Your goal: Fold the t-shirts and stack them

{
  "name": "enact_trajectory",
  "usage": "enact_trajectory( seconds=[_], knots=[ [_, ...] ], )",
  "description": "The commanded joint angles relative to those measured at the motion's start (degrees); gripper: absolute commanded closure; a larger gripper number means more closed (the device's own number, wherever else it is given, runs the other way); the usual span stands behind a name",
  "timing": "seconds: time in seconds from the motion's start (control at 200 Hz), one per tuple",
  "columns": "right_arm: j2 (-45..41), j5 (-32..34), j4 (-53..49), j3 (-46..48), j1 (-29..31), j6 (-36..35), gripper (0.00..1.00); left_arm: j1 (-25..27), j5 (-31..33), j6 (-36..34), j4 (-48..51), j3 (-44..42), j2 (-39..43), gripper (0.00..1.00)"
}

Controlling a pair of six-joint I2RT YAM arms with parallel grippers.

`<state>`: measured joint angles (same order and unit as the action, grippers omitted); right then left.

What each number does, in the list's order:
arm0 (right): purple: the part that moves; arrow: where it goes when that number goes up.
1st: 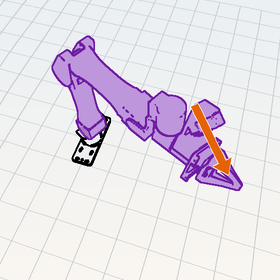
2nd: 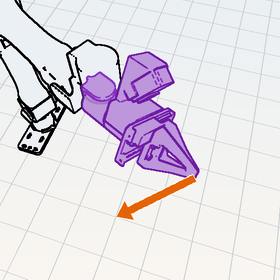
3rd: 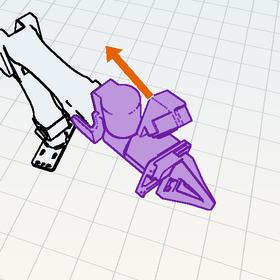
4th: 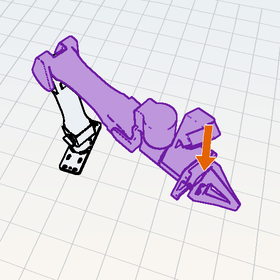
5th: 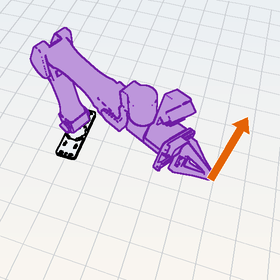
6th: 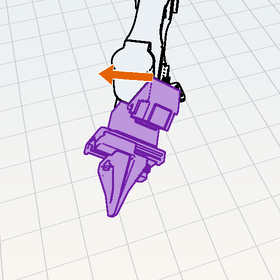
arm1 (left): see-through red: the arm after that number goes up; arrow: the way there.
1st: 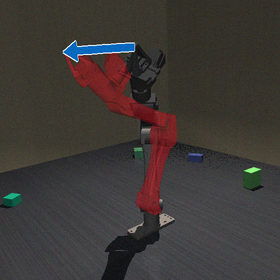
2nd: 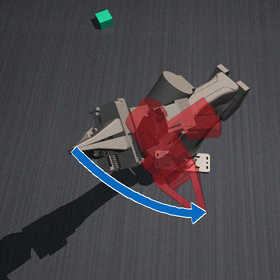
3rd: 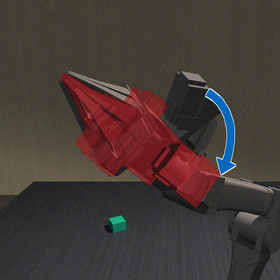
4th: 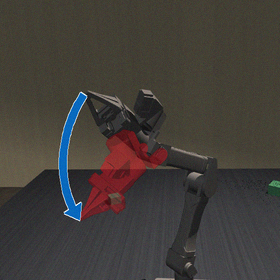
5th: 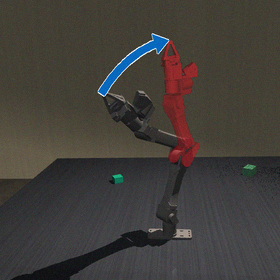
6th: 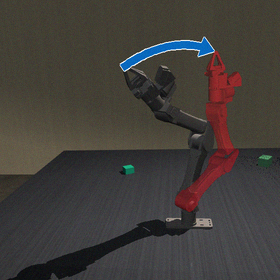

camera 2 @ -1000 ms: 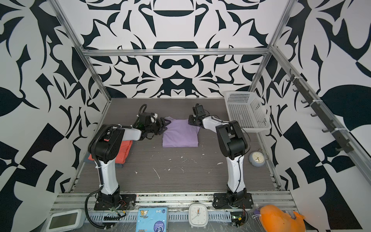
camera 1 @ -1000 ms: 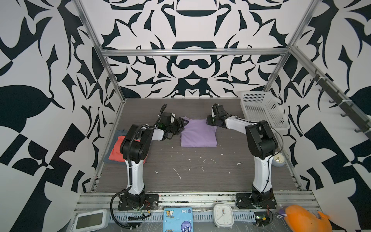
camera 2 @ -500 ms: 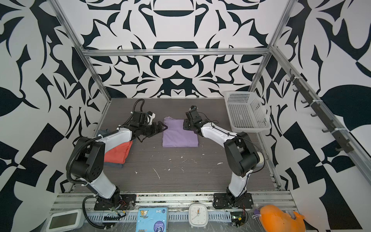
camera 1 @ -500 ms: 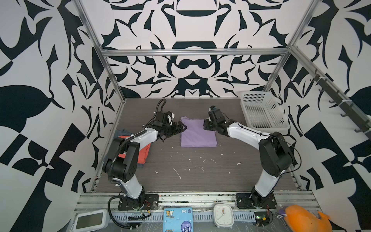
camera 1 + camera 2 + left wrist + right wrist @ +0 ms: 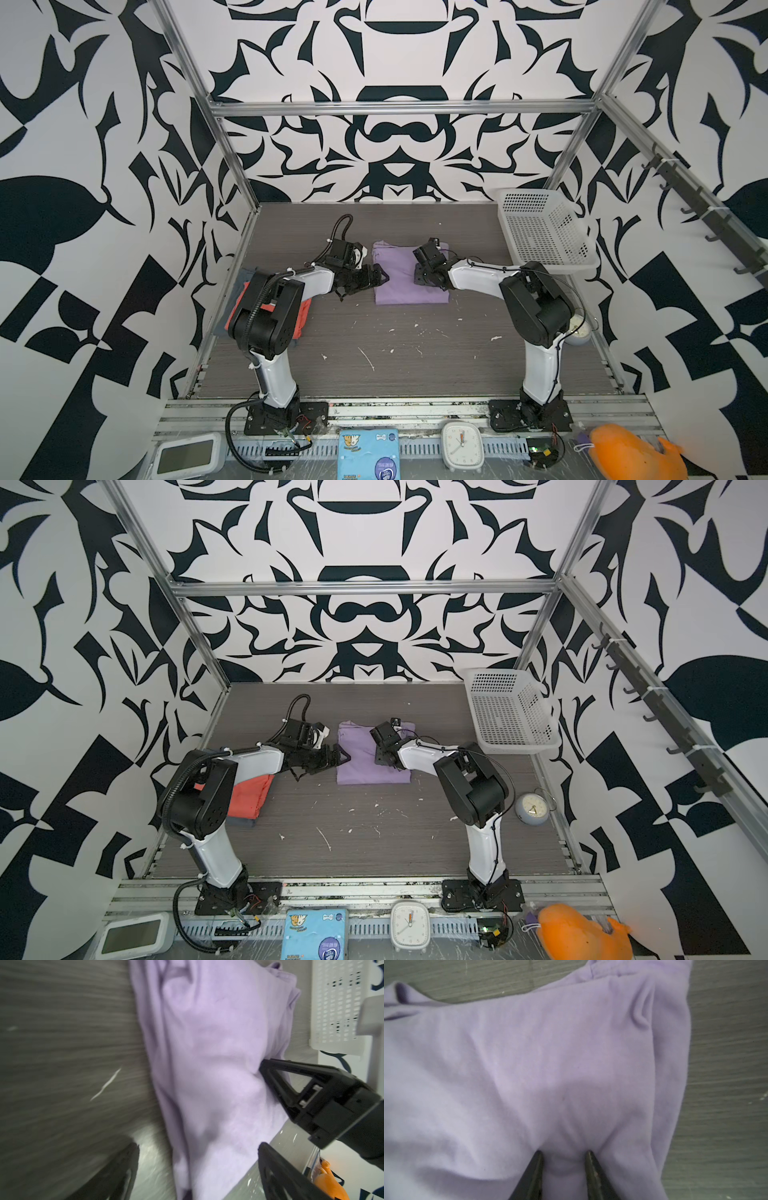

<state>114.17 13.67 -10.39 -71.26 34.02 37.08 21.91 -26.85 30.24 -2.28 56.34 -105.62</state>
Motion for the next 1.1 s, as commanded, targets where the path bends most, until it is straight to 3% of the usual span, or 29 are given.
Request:
enact_trajectory(
  seconds=[0.0, 0.19, 0.405, 0.685, 0.795, 0.94, 1.095],
  knots=[
    [5.20, -1.94, -3.28, -0.51, 0.44, 1.15, 0.67, 0.29, -3.21, 4.92, -4.66, -3.25, -6.32, 0.08],
    [7.85, -5.08, -2.46, -0.28, 0.74, 1.89, 0.68, 0.40, -10.15, 15.83, -22.69, -6.52, -11.34, 0.09],
    [9.12, -5.89, -1.67, -1.21, 0.75, 1.80, 0.68, 0.39, -9.02, 22.25, -34.15, -8.50, -10.22, 0.14],
    [7.73, -8.53, 1.10, -2.17, 0.70, 0.14, 0.69, 0.39, -7.25, 25.97, -39.35, -7.57, -10.95, 0.80],
    [5.44, -10.46, 2.22, -2.08, 0.05, -1.16, 0.68, 0.33, -6.17, 25.84, -37.71, -7.26, -9.45, 1.00],
    [-1.44, -15.49, 4.53, -1.60, -2.23, -2.48, 0.64, 0.34, -1.78, 20.16, -24.08, -4.01, -4.82, 1.00],
    [-11.05, -16.71, 3.12, -1.77, -3.75, -5.16, 0.60, 0.33, 3.81, 14.56, -7.40, 1.27, 0.35, 1.00]
  ],
)
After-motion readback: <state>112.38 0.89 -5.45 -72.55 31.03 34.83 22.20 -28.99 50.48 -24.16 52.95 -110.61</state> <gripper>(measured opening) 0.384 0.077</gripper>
